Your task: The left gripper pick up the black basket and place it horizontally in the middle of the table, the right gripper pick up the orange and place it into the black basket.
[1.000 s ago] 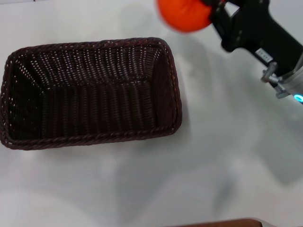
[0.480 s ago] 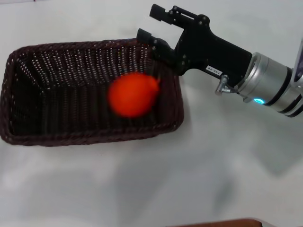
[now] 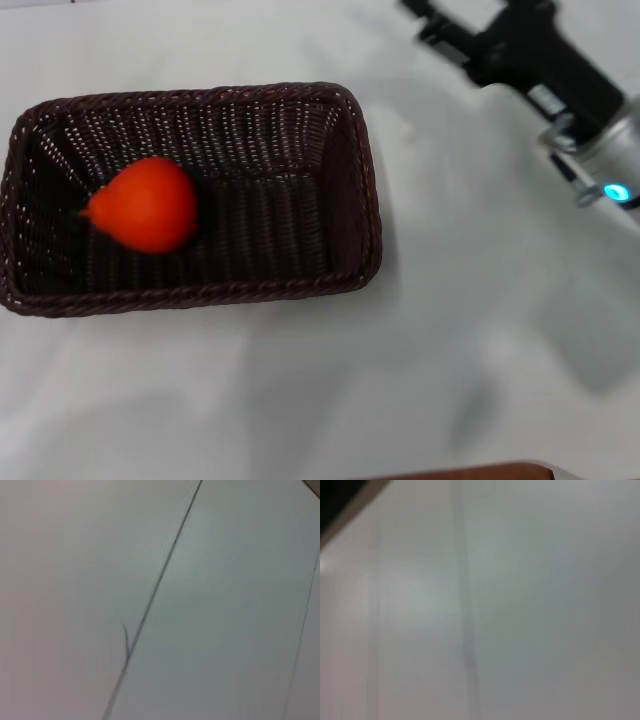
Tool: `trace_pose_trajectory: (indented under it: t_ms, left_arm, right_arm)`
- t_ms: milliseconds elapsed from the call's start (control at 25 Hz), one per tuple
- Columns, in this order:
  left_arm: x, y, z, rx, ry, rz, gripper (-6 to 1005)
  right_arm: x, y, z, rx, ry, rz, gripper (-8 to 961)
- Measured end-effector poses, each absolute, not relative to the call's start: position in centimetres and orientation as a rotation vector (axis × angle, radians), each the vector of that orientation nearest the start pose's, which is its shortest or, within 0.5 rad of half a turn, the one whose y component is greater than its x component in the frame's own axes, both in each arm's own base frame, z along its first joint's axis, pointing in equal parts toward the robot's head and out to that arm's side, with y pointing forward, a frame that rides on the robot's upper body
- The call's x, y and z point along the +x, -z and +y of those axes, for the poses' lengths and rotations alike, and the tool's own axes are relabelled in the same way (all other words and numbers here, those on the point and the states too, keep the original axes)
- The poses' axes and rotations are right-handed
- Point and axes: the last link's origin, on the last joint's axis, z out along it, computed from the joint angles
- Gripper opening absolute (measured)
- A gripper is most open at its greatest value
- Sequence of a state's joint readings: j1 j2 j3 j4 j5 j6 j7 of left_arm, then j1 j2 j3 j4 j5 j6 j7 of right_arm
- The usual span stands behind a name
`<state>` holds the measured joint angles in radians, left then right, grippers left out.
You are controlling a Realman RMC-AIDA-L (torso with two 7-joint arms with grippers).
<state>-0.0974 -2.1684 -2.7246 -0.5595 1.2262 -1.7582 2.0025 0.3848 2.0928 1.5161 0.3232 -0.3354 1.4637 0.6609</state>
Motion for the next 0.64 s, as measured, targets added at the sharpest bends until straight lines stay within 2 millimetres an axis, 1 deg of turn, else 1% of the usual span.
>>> trace_pose_trajectory:
  t_ms: [80, 160, 200, 280, 400, 480, 640]
  left_arm:
    - [-34.7, -8.0, 20.8, -1.549, 1.28, -0.559, 900]
    - [-35.2, -7.7, 20.4, -1.479, 1.267, -0.566, 900]
    - [-35.6, -7.6, 20.3, -1.438, 1.262, -0.572, 900]
    - [-35.8, -7.5, 20.1, -1.408, 1.254, -0.575, 895]
    - [-36.0, -7.5, 19.9, -1.396, 1.246, -0.578, 887]
    - [-36.1, -7.5, 19.8, -1.392, 1.239, -0.585, 887]
    - [-36.5, -7.3, 19.8, -1.382, 1.225, -0.61, 887]
  right_arm:
    - [25.6, 1.3, 30.8, -0.427, 0.94, -1.78, 849]
    - [27.1, 0.4, 30.2, -0.465, 1.018, -1.714, 949]
    - [27.6, 0.2, 29.9, -0.471, 1.042, -1.695, 949]
    - [28.5, -0.3, 29.1, -0.47, 1.096, -1.662, 950]
    - [29.6, -0.7, 28.2, -0.471, 1.154, -1.639, 950]
    - [30.0, -0.8, 27.9, -0.479, 1.174, -1.634, 950]
    - [30.1, -0.7, 27.7, -0.485, 1.179, -1.63, 950]
